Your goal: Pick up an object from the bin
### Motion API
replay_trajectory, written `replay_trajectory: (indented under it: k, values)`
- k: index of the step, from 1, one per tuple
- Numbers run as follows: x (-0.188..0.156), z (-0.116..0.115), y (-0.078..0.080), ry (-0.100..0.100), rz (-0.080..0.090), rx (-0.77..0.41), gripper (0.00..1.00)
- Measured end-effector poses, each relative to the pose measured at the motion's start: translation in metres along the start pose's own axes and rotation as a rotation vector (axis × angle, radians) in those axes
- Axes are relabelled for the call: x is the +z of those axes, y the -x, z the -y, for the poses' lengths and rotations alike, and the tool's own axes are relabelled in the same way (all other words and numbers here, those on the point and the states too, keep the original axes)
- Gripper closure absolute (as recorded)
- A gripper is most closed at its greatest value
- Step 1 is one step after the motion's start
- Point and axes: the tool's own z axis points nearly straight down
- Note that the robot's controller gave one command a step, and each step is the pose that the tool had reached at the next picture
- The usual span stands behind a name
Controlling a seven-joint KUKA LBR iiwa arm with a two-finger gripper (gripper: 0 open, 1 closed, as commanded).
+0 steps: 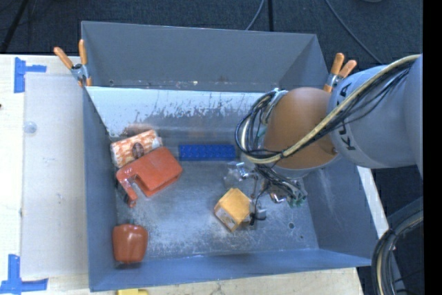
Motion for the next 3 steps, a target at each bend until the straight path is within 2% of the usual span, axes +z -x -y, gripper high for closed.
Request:
replay_trajectory:
  k: [1, 2, 3]
  values:
    - [0.003, -0.011, 0.008, 0.0, 0.007, -0.184, 1.0]
    - [0.003, -0.011, 0.008, 0.0, 0.008, -0.183, 1.0]
    - [-0.08, -0.014, 0.01, 0.001, 0.006, -0.201, 1.0]
